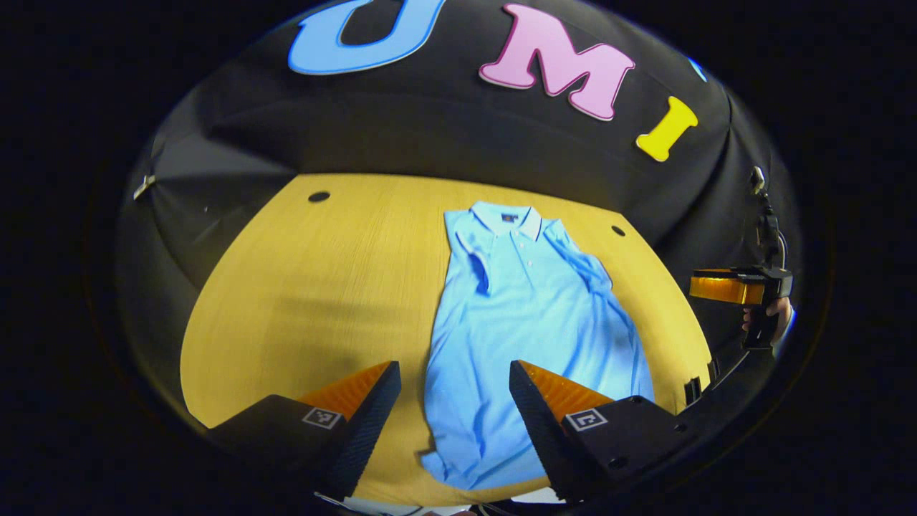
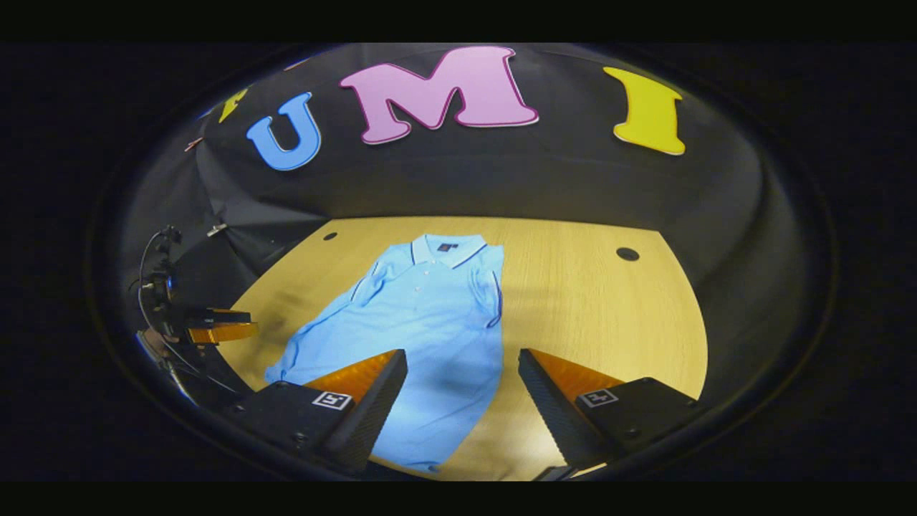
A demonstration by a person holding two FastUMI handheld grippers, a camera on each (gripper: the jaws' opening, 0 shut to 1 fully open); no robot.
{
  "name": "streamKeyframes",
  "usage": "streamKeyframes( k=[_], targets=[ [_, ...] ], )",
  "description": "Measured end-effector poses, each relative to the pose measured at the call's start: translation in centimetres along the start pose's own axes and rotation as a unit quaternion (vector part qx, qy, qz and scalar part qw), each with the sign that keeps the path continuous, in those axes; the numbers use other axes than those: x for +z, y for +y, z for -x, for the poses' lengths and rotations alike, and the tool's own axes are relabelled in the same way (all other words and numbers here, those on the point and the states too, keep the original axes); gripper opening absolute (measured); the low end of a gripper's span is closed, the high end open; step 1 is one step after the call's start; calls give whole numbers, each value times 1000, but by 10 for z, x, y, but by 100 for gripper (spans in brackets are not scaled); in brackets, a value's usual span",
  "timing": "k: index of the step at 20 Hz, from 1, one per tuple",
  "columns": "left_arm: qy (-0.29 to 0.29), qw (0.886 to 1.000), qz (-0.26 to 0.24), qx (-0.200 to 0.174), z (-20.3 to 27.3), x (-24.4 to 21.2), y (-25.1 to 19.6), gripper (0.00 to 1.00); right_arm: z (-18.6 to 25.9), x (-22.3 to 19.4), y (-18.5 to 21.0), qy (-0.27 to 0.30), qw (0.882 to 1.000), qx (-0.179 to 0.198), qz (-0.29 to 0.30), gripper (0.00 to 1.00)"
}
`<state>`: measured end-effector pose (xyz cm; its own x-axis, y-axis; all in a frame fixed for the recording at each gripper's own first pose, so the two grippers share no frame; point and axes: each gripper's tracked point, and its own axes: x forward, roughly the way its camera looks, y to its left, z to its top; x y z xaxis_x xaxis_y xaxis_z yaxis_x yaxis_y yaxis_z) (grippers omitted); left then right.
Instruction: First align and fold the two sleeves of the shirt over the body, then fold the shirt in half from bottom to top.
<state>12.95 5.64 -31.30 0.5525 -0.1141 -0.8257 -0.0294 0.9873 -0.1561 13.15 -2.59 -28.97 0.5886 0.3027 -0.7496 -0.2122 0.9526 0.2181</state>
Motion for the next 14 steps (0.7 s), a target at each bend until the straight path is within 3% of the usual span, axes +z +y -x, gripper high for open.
streamKeyframes(
  k=[6, 14],
  targets=[
    [81, 995, 54, -13, 6, -69, 17, 97, 12, -115, 26, 114, 991, 3, -71, 98],
    [171, 984, 49, -28, -9, -122, 11, 97, 11, -196, 15, 216, 956, -29, -198, 98]
  ],
)
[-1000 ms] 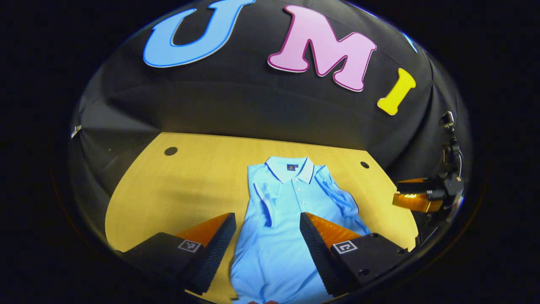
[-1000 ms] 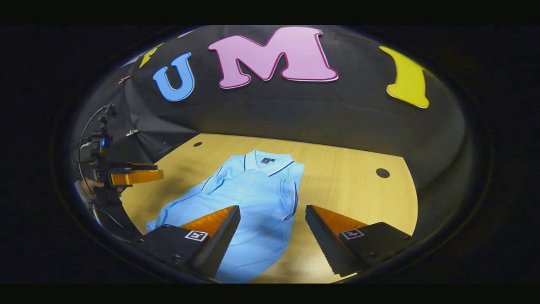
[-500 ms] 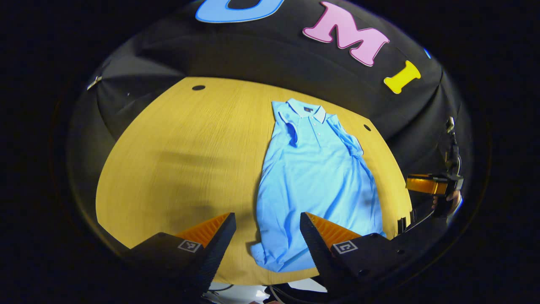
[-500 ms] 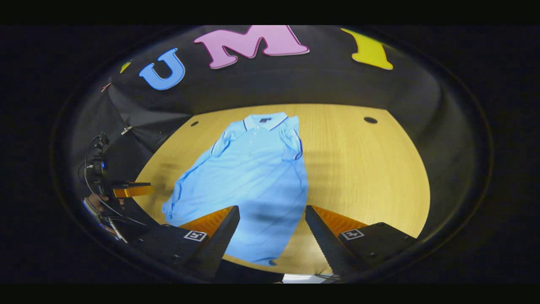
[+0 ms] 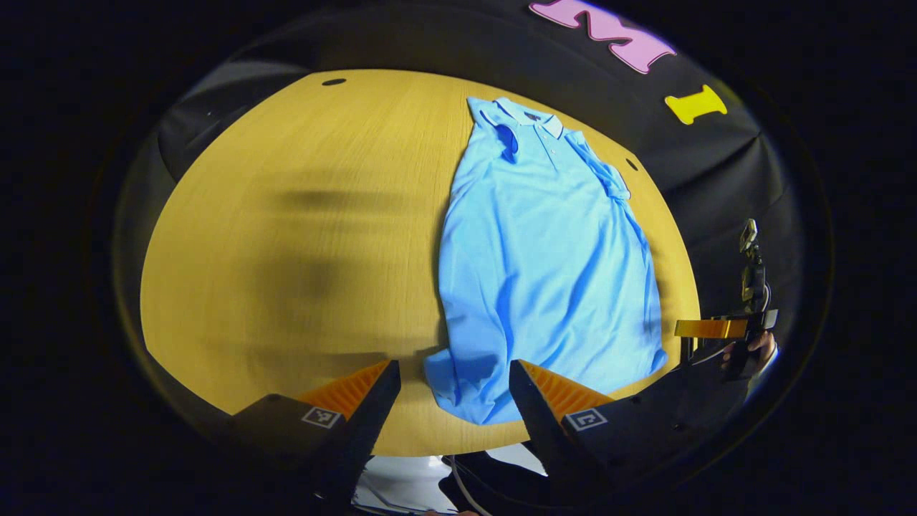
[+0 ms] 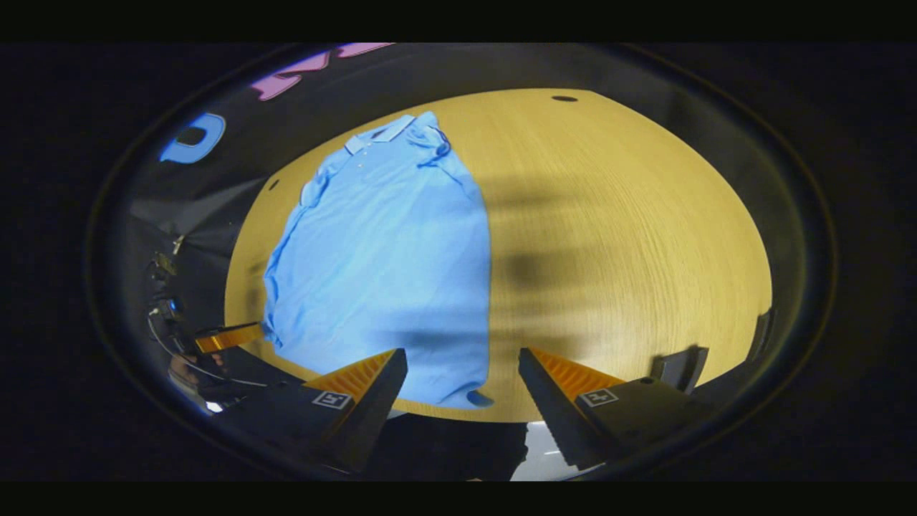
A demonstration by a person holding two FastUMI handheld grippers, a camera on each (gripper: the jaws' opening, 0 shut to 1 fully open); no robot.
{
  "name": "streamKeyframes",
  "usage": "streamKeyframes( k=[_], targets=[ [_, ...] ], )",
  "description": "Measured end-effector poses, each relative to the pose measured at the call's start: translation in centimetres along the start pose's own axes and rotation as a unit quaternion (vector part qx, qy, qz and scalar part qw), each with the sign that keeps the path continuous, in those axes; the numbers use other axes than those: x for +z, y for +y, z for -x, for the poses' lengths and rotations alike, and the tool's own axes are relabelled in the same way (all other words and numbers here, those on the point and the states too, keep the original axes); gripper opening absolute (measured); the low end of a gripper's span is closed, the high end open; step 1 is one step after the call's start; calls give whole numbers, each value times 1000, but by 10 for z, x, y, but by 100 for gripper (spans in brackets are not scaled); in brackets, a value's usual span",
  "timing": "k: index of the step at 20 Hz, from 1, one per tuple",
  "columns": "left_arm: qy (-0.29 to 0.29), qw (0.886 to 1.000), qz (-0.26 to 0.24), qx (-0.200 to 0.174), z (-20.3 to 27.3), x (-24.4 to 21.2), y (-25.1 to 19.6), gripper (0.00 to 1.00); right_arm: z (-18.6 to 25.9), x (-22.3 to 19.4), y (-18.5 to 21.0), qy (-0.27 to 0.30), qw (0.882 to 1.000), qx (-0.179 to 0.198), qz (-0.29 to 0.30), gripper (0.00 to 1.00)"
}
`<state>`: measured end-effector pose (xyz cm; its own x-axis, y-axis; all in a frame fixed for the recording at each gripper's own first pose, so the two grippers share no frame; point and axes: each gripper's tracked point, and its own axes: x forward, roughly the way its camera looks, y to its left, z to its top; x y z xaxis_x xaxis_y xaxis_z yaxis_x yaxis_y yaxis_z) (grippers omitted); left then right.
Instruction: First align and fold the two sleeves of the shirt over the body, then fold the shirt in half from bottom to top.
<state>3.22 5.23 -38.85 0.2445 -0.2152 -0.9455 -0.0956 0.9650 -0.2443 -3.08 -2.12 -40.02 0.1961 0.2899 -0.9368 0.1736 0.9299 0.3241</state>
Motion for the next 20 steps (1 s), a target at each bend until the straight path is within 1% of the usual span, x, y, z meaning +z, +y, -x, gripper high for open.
streamKeyframes(
  k=[4, 5, 6, 7, 9, 11, 12, 13, 14, 15, 16, 17, 18, 19, 20],
  targets=[
    [20, 1000, 7, -5, -7, -2, -3, 98, -15, -30, 5, 59, 997, -3, -44, 98],
    [21, 1000, 8, -6, -6, 0, -3, 98, -15, -28, 8, 58, 997, 2, -58, 98],
    [24, 1000, 9, -10, -8, 0, -5, 98, -16, -27, 10, 59, 996, 5, -70, 92],
    [32, 999, 11, -15, -9, -2, -7, 98, -17, -27, 12, 62, 995, 7, -81, 96],
    [34, 999, 12, -20, -9, 1, -7, 98, -20, -25, 17, 65, 993, 12, -95, 96],
    [39, 999, 16, -25, -10, 0, -8, 97, -22, -26, 20, 70, 992, 16, -101, 90],
    [41, 999, 18, -28, -11, 0, -9, 97, -24, -26, 25, 71, 992, 22, -103, 83],
    [43, 998, 18, -30, -11, 0, -10, 96, -25, -26, 28, 71, 991, 29, -107, 79],
    [46, 998, 18, -38, -12, -1, -12, 95, -30, -24, 35, 72, 990, 41, -114, 69],
    [51, 998, 19, -45, -12, -4, -15, 93, -35, -25, 39, 73, 989, 48, -118, 63],
    [55, 998, 17, -41, -16, -7, -14, 82, -36, -23, 41, 72, 988, 55, -123, 45],
    [54, 998, 13, -42, -19, -9, -16, 65, -39, -23, 40, 73, 988, 55, -125, 37],
    [54, 997, 6, -47, -22, -11, -19, 48, -43, -24, 40, 66, 987, 56, -135, 16],
    [54, 997, 1, -54, -23, -12, -22, 31, -44, -23, 41, 71, 985, 63, -142, 7],
    [48, 997, 7, -58, -23, -9, -24, 16, -29, -16, 38, 61, 984, 72, -152, 8]
  ],
)
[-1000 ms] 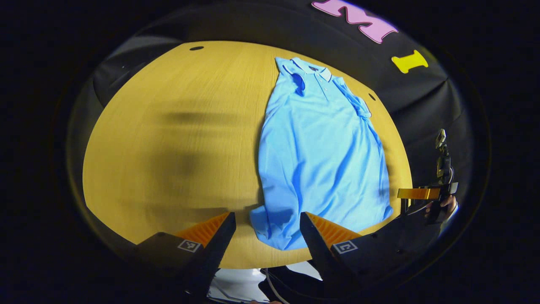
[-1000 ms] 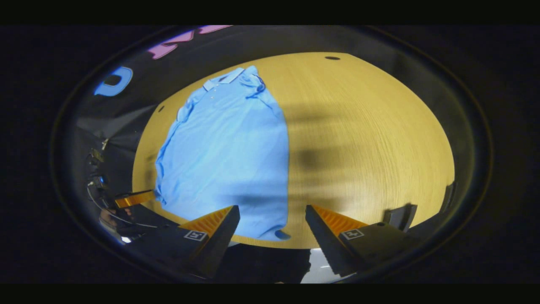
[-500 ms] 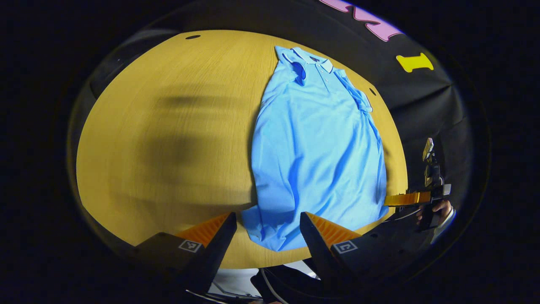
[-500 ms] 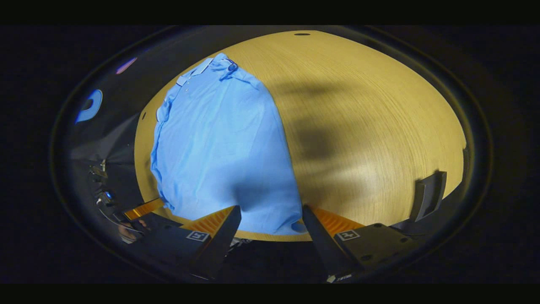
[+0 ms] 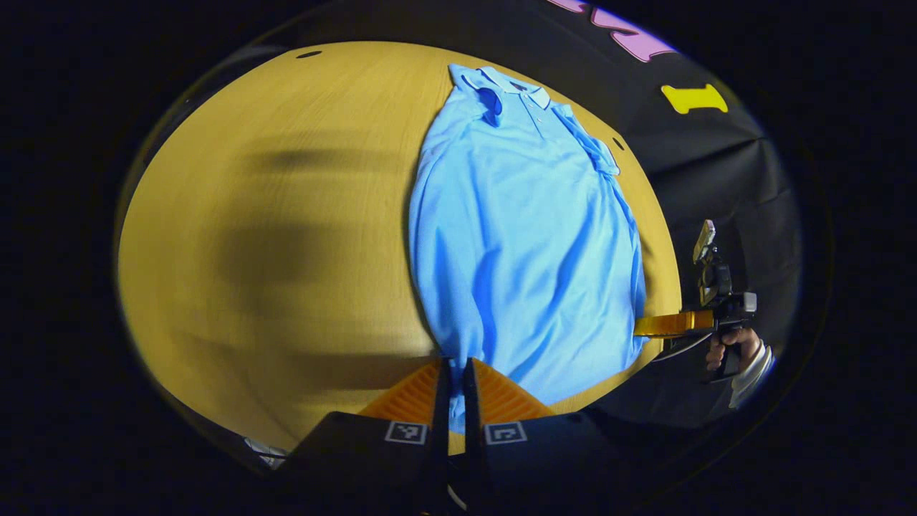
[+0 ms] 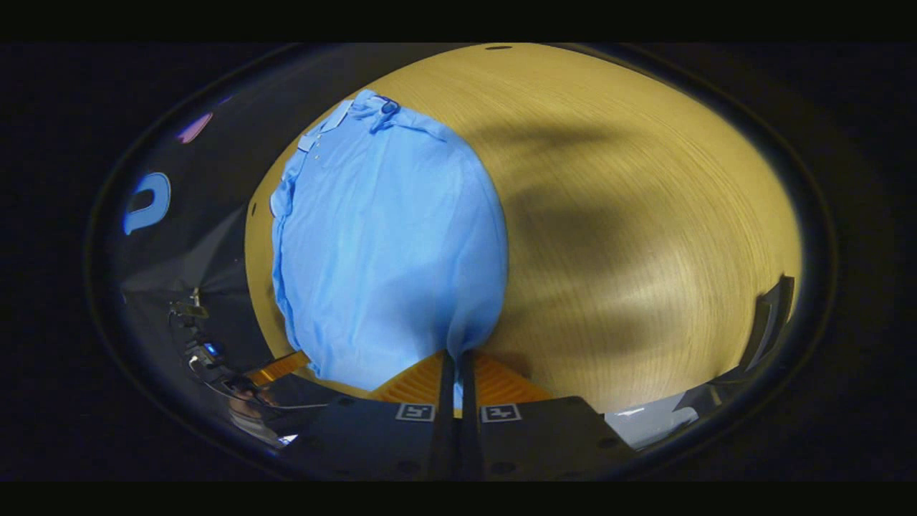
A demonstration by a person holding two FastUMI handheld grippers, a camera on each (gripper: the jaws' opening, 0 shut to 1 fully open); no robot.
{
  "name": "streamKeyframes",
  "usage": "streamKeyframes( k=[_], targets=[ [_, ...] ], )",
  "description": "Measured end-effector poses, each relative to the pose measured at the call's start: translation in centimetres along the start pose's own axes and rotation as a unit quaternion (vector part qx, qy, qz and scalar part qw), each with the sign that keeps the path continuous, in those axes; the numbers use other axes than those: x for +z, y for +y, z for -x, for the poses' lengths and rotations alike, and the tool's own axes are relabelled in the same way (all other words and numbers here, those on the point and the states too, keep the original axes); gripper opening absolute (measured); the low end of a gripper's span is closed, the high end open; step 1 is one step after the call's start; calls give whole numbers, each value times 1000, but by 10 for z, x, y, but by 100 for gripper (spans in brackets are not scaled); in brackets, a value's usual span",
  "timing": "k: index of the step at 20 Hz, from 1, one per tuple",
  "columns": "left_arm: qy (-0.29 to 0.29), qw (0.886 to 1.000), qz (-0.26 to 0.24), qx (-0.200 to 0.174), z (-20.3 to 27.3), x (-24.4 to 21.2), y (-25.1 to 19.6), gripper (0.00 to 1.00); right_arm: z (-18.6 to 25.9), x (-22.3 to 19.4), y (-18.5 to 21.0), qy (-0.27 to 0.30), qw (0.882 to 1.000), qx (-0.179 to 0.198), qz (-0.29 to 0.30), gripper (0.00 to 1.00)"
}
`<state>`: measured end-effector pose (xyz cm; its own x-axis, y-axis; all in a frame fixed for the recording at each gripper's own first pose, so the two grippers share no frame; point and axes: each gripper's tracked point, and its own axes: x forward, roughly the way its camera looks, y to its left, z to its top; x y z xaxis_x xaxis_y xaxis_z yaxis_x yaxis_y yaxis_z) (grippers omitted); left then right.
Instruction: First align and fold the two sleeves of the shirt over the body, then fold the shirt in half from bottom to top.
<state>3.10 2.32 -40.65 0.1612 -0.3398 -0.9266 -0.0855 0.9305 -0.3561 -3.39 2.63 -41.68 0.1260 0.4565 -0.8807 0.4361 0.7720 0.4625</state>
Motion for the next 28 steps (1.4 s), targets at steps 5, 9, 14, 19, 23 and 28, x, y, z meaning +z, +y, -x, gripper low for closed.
streamKeyframes(
  k=[5, 9, 14, 19, 23, 28],
  targets=[
    [-7, 999, -34, 5, 4, 1, 2, 6, -7, 2, 17, -5, 999, 40, 20, 5],
    [-51, 998, -35, -18, 25, 31, -9, 6, 23, 34, 63, -56, 990, 116, 56, 5],
    [-112, 992, -55, -20, 50, 79, -21, 6, 51, 70, 103, -102, 975, 168, 102, 5],
    [-142, 985, -97, 2, 56, 137, -36, 6, 78, 144, 147, -168, 956, 183, 158, 5],
    [-190, 978, -85, 0, 66, 208, -57, 2, 96, 201, 179, -211, 938, 177, 210, 9],
    [-250, 965, -78, 25, 70, 322, -60, 6, 107, 299, 209, -261, 924, 161, 227, 0]
  ],
)
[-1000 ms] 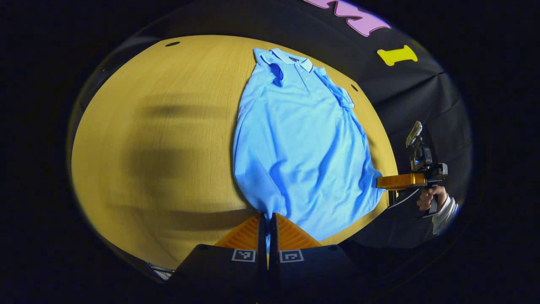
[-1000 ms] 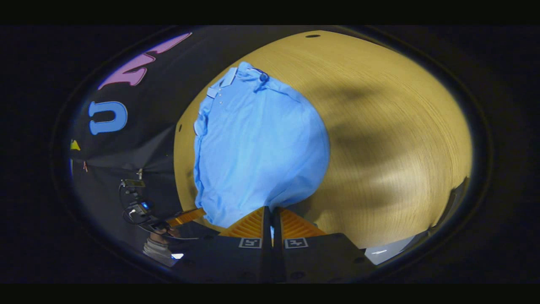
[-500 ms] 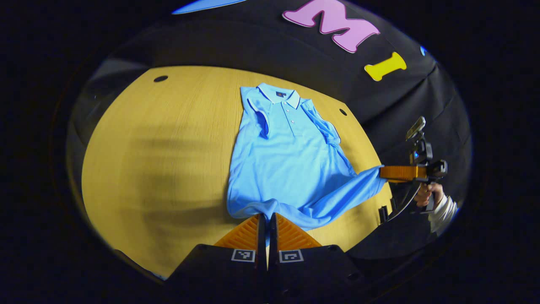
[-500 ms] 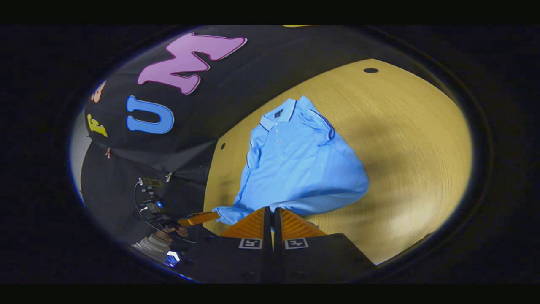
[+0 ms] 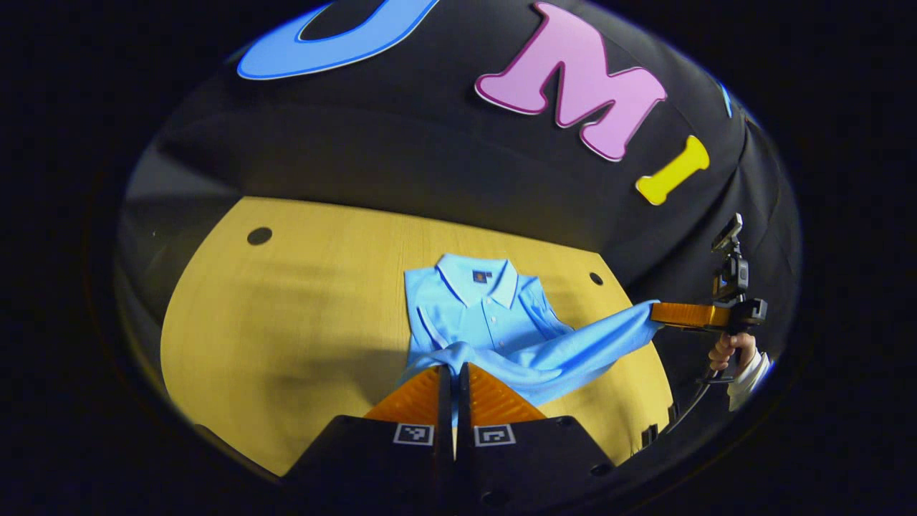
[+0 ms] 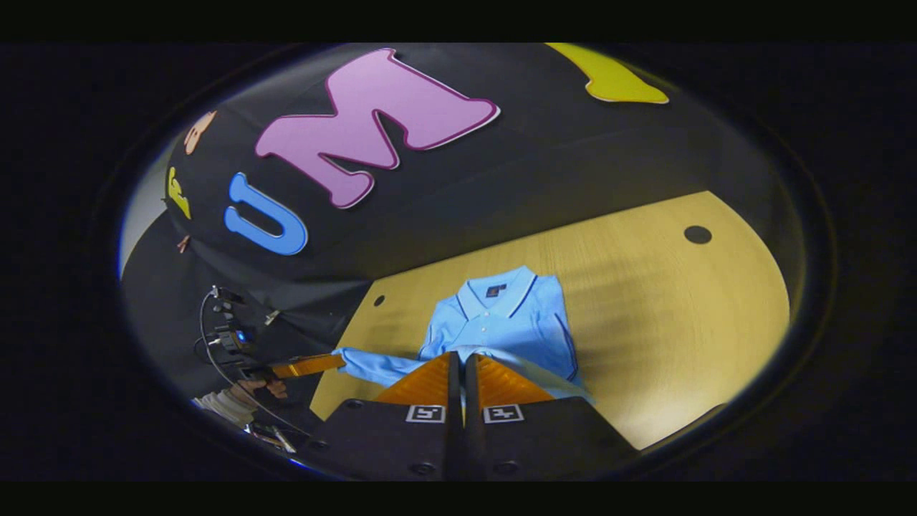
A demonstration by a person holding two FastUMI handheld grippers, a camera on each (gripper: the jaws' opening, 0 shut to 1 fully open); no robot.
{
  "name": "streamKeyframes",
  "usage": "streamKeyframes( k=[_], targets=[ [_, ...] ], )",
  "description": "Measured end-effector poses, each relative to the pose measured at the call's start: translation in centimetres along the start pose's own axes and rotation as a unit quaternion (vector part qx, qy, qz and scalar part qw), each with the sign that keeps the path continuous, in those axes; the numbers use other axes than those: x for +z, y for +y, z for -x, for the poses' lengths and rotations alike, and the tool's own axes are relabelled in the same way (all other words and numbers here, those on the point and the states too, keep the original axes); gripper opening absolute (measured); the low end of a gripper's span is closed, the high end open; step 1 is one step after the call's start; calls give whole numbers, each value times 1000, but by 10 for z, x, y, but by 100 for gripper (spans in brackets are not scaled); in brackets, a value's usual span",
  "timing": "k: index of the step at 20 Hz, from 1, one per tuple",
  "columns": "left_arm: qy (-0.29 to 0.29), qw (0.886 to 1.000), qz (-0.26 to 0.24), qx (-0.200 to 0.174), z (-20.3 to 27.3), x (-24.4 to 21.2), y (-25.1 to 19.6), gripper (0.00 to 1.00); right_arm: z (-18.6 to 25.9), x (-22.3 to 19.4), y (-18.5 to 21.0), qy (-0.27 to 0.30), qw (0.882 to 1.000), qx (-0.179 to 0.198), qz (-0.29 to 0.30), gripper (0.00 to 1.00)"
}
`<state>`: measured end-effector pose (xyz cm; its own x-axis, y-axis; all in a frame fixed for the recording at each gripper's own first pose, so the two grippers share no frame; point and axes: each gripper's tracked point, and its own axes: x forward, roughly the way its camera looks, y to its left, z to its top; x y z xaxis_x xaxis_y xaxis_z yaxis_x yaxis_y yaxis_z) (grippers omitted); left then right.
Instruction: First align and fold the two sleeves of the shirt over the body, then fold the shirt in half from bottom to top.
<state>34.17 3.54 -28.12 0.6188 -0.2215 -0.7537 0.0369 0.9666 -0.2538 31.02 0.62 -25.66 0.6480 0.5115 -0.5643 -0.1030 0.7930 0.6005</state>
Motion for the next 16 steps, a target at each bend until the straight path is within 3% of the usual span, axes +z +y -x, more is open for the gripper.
streamKeyframes(
  k=[1, 4, 5, 6, 9, 16],
  targets=[
    [-3, 1000, 2, 11, -15, 14, 5, 6, -15, 16, -8, -5, 1000, -7, 8, 5],
    [-8, 999, 7, 30, -63, 45, 17, 6, -59, 45, -28, -9, 999, -24, 26, 4],
    [-11, 999, 6, 39, -77, 56, 22, 6, -75, 52, -36, -7, 999, -30, 34, 10],
    [-10, 999, 8, 46, -92, 65, 26, 6, -89, 56, -45, -4, 998, -40, 48, 4],
    [-15, 998, 17, 64, -135, 83, 34, 6, -131, 62, -65, 2, 995, -59, 86, 4],
    [8, 991, 39, 129, -194, 66, 74, 6, -180, 56, -125, 2, 990, -113, 82, 4]
  ],
)
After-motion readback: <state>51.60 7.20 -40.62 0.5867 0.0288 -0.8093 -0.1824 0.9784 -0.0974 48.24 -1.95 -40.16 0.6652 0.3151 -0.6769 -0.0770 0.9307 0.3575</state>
